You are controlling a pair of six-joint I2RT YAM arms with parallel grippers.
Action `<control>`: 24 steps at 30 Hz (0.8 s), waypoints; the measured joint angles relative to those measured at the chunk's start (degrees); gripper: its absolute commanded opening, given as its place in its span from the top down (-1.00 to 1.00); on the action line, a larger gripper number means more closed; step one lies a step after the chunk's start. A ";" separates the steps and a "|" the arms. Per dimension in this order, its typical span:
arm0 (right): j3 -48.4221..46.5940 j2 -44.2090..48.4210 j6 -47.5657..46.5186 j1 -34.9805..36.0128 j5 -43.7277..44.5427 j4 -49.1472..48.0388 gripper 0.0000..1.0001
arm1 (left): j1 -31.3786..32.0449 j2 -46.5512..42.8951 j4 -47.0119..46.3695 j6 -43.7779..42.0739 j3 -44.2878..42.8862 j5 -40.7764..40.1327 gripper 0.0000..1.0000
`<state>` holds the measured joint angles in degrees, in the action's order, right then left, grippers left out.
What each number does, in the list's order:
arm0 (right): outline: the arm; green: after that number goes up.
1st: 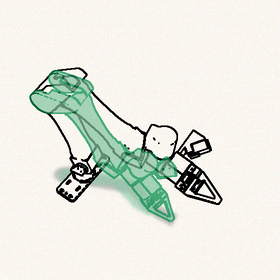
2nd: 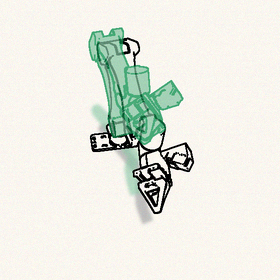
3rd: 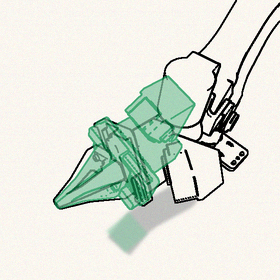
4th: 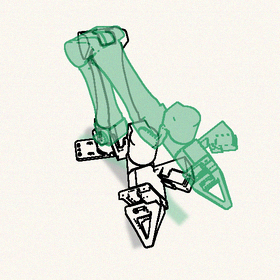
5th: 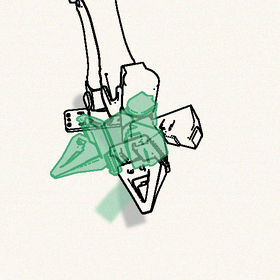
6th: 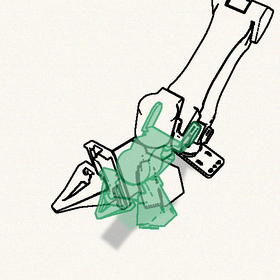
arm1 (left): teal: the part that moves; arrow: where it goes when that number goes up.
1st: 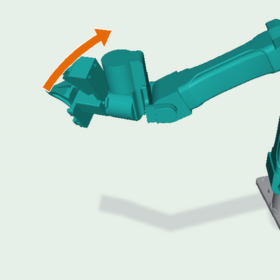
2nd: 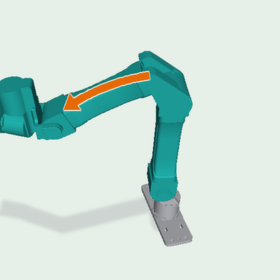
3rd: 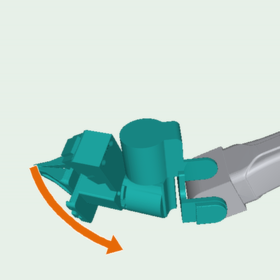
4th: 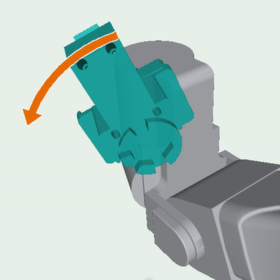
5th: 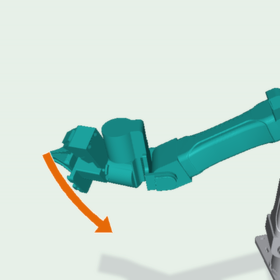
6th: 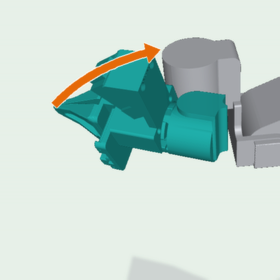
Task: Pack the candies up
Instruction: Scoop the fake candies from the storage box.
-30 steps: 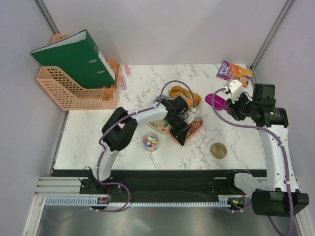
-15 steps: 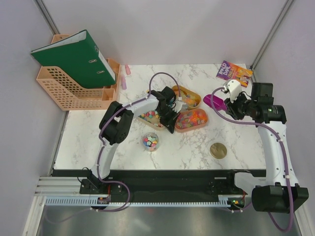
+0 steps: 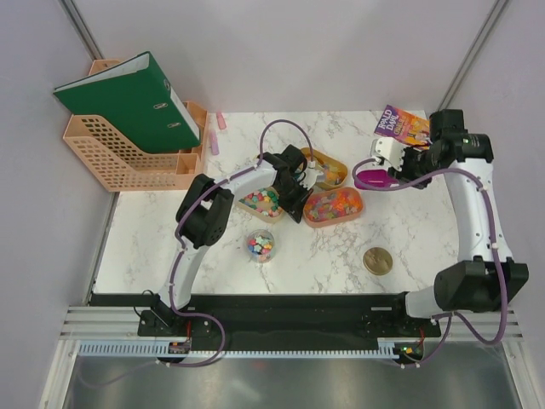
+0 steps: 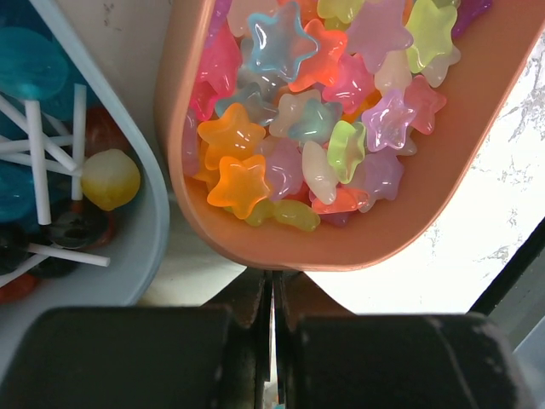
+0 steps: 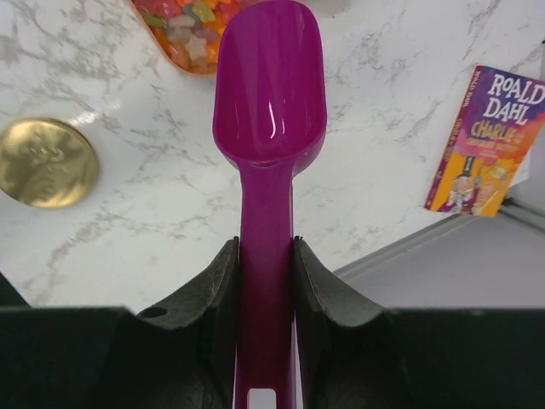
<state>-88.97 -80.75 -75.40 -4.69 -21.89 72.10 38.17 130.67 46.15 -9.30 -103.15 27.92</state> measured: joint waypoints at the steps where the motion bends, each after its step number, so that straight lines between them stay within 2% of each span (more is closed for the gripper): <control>1: -2.08 -1.84 -2.25 0.28 0.74 1.01 1.00 | 0.00 -0.04 -0.07 0.00 0.09 -0.02 0.95; 5: -6.86 -7.89 -9.22 2.43 5.05 2.12 1.00 | 0.22 -0.35 -0.50 0.28 0.48 -1.07 0.95; 10: -6.99 -12.22 -14.49 8.81 10.88 3.06 0.99 | 0.31 -0.74 -1.14 1.11 0.61 -2.99 0.95; 16: -9.55 -16.96 -15.26 14.80 15.21 4.46 0.99 | 0.33 -1.27 -2.01 1.55 1.38 -4.07 0.95; 24: -12.44 -21.27 -15.04 15.93 21.29 4.55 0.99 | 0.33 -1.36 -2.27 2.12 1.55 -4.07 0.95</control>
<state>-101.41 -102.02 -90.43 11.25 -0.60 76.64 38.50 129.32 43.88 -7.18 -101.60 23.86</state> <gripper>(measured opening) 0.339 0.026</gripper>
